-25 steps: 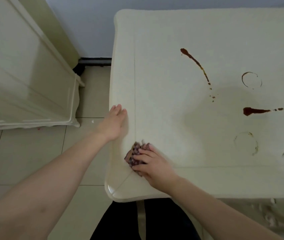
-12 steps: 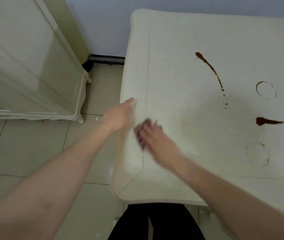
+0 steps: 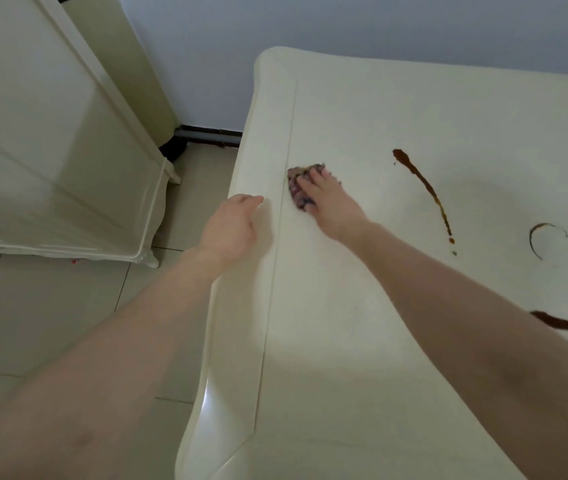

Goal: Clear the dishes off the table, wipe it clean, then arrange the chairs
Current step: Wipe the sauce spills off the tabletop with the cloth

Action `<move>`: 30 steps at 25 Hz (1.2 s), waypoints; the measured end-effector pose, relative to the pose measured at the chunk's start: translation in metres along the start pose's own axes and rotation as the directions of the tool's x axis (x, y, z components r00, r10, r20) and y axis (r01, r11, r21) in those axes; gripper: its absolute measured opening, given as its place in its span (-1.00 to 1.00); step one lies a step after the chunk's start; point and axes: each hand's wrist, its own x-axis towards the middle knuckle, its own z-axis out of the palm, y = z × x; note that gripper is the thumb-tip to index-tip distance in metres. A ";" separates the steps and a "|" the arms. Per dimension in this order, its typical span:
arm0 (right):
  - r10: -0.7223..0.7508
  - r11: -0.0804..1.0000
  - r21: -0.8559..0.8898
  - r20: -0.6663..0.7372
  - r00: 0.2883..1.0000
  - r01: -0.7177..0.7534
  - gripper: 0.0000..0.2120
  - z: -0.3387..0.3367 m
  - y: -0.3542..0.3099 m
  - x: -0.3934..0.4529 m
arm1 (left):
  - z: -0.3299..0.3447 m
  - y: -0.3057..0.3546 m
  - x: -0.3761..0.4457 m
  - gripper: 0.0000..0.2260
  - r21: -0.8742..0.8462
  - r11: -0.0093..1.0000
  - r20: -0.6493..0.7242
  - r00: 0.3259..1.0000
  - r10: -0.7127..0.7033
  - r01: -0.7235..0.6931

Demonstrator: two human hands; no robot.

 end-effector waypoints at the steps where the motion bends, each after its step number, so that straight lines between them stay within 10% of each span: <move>1: 0.043 0.999 0.010 -0.012 0.999 -0.043 -0.47 -0.009 0.018 0.020 | 0.001 0.002 0.011 -0.47 0.006 1.000 -0.003 1.000 0.006 -0.006; 5: 0.104 0.993 -0.041 -0.168 0.980 -0.113 -0.51 -0.030 0.045 0.066 | 0.002 0.011 0.062 -0.47 0.010 1.000 -0.042 0.999 -0.007 0.007; 11: -0.519 0.853 0.060 0.006 0.855 0.518 -0.59 -0.006 0.015 0.014 | -0.008 0.021 0.109 -0.49 0.038 0.998 -0.022 0.999 -0.039 0.040; 18: 0.021 1.000 0.003 -0.197 0.980 -0.021 -0.65 -0.053 0.094 0.176 | 0.007 0.030 0.130 -0.60 0.364 0.931 -0.023 1.000 -0.018 0.025; 24: -0.419 0.877 0.234 -0.052 0.907 0.419 -0.64 -0.051 0.098 0.094 | 0.002 0.051 0.140 -0.64 0.281 0.959 -0.072 0.997 -0.027 0.046; 30: 0.120 0.989 0.105 -0.207 0.971 -0.100 -0.52 -0.087 0.157 0.162 | 0.017 0.083 0.156 -0.39 0.237 0.972 0.007 1.000 -0.007 0.005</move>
